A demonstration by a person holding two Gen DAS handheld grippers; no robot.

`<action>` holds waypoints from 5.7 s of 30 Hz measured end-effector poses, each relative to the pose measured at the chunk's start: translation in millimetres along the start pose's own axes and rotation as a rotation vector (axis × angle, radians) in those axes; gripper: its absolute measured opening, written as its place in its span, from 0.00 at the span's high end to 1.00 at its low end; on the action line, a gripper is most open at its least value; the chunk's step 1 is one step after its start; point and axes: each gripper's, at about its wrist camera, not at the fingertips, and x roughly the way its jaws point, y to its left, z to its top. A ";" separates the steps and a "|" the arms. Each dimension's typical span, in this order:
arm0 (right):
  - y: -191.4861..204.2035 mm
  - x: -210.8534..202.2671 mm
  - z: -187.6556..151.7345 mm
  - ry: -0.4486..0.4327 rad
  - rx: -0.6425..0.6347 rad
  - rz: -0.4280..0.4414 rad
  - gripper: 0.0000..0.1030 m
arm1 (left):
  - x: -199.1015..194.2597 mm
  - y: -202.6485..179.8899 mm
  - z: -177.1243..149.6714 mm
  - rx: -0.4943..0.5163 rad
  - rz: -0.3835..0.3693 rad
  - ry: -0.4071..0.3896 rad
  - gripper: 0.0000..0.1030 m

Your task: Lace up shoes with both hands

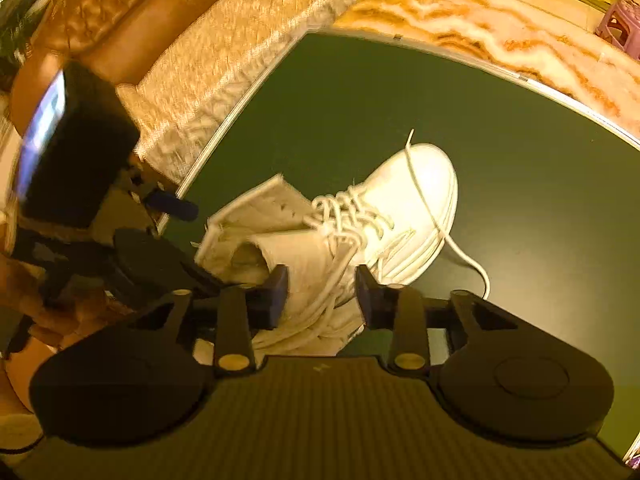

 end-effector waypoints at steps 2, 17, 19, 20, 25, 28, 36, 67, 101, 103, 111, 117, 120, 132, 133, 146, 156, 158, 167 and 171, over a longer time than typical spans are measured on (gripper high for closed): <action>-13.2 -11.5 5.6 -0.064 0.029 0.002 0.42 | -2.6 0.1 -2.0 0.018 0.013 0.003 0.00; -76.0 112.2 47.4 -0.178 -0.025 -0.045 0.80 | -44.8 24.6 -9.3 -0.002 -0.062 -0.040 0.00; -74.4 123.4 48.5 -0.167 -0.040 -0.048 0.80 | -55.0 28.6 -10.4 0.002 -0.060 -0.084 0.00; -73.2 128.2 48.5 -0.158 -0.046 -0.054 0.80 | -58.8 32.1 -9.8 -0.002 -0.069 -0.100 0.00; -68.9 133.9 53.7 -0.170 -0.075 -0.081 0.80 | -67.4 47.1 -3.3 -0.049 -0.094 -0.151 0.00; -66.4 135.5 55.0 -0.158 -0.121 -0.102 0.94 | -62.7 49.3 3.6 -0.062 -0.106 -0.135 0.00; -66.5 127.8 45.0 -0.167 -0.146 -0.085 0.97 | -53.1 38.4 16.8 0.002 -0.125 -0.150 0.00; -25.3 52.1 46.1 0.197 -0.441 0.380 0.97 | -14.5 75.3 18.3 -0.252 -0.261 -0.092 0.00; -13.5 51.6 48.6 0.182 -0.549 0.415 0.97 | -6.9 73.3 21.4 -0.248 -0.293 -0.080 0.00; -13.2 53.3 48.6 0.175 -0.547 0.414 0.97 | -7.2 72.9 21.3 -0.246 -0.291 -0.081 0.00; -19.3 55.6 48.2 0.129 -0.491 0.387 0.98 | -8.0 72.2 19.9 -0.234 -0.292 -0.089 0.00; -16.8 58.7 45.0 0.109 -0.475 0.393 0.99 | -14.2 75.0 14.5 -0.218 -0.337 -0.109 0.00; -20.2 58.5 43.2 0.098 -0.454 0.393 0.98 | -22.2 90.3 9.1 -0.261 -0.435 -0.141 0.00; -23.1 55.4 38.6 0.142 -0.475 0.345 0.79 | -20.0 100.2 11.4 -0.270 -0.476 -0.212 0.04; -21.7 58.0 39.7 0.151 -0.479 0.348 0.83 | -19.9 97.3 12.3 -0.254 -0.475 -0.216 0.04; -15.7 60.7 31.9 0.053 -0.421 0.339 0.96 | -2.3 99.8 21.9 -0.224 -0.587 -0.201 0.03; -25.7 62.6 29.9 0.015 -0.341 0.358 0.96 | 22.1 142.6 16.8 -0.540 -0.896 -0.220 0.03; -26.2 62.1 28.7 0.009 -0.329 0.361 0.96 | 25.5 147.2 15.4 -0.587 -0.877 -0.232 0.03; -28.6 61.6 25.4 -0.007 -0.289 0.370 0.96 | 58.0 127.3 12.6 -0.622 -0.806 -0.108 0.47; -27.8 61.1 24.5 -0.010 -0.276 0.371 0.96 | 64.3 122.3 10.9 -0.654 -0.813 -0.105 0.48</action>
